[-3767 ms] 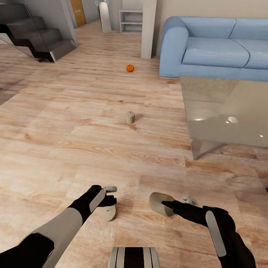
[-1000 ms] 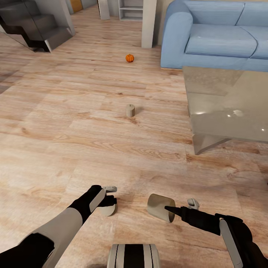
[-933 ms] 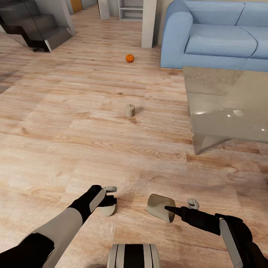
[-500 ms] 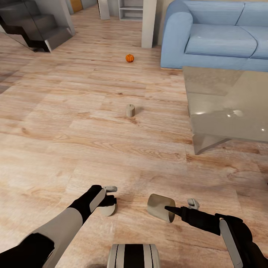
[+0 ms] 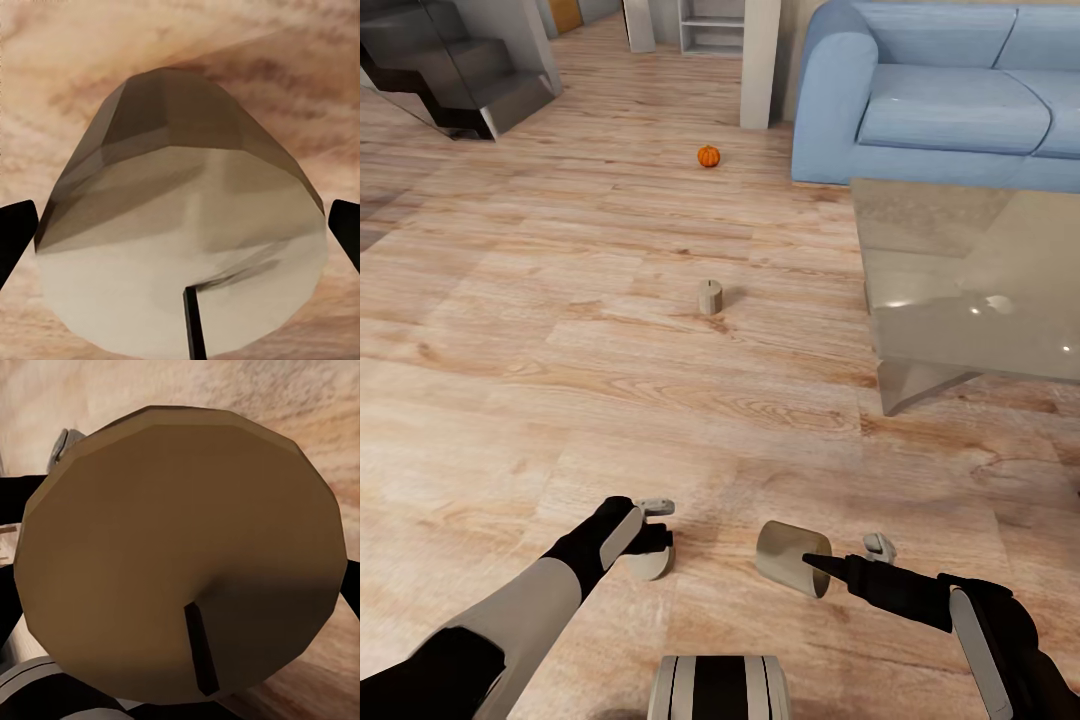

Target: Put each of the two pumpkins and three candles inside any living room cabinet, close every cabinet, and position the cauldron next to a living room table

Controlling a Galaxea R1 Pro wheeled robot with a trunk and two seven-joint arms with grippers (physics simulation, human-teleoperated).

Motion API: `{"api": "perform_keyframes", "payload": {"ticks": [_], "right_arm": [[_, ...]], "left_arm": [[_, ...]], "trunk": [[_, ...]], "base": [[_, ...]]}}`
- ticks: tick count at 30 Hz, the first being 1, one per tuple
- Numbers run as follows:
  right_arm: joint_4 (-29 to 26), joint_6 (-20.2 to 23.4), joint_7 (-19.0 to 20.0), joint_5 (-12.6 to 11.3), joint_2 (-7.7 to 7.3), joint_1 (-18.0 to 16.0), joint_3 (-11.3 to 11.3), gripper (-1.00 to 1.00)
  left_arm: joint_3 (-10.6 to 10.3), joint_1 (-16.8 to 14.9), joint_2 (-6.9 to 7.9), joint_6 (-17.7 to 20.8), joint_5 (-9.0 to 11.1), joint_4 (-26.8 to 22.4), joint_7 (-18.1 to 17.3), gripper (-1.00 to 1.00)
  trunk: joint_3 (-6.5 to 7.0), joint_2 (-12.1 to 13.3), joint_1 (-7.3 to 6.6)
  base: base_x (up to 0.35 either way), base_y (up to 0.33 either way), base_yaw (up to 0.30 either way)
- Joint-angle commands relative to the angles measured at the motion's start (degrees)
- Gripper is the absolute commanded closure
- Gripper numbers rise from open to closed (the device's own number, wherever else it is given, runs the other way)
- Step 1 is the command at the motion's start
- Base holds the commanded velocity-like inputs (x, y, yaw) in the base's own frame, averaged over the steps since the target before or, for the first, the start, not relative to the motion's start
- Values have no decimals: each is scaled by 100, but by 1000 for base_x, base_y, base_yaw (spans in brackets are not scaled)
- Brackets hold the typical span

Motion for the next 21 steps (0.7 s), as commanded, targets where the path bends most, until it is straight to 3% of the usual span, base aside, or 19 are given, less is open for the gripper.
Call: {"api": "perform_keyframes", "payload": {"ticks": [1, 14, 21], "right_arm": [[2, 29, 36, 12, 1, -3, -6, 100], [7, 29, 34, 13, 1, -3, -12, 100], [8, 29, 34, 13, 1, -3, -12, 100]], "left_arm": [[-38, -2, 7, 16, 59, -12, 44, 100], [-38, -2, 3, 13, 60, -18, 41, 100], [-37, -2, 2, 19, 60, -7, 31, 100]], "trunk": [[-4, -1, -1], [-4, -1, -1], [152, 8, -19]], "base": [[0, 0, 0], [0, 0, 0], [0, 0, 0]]}}
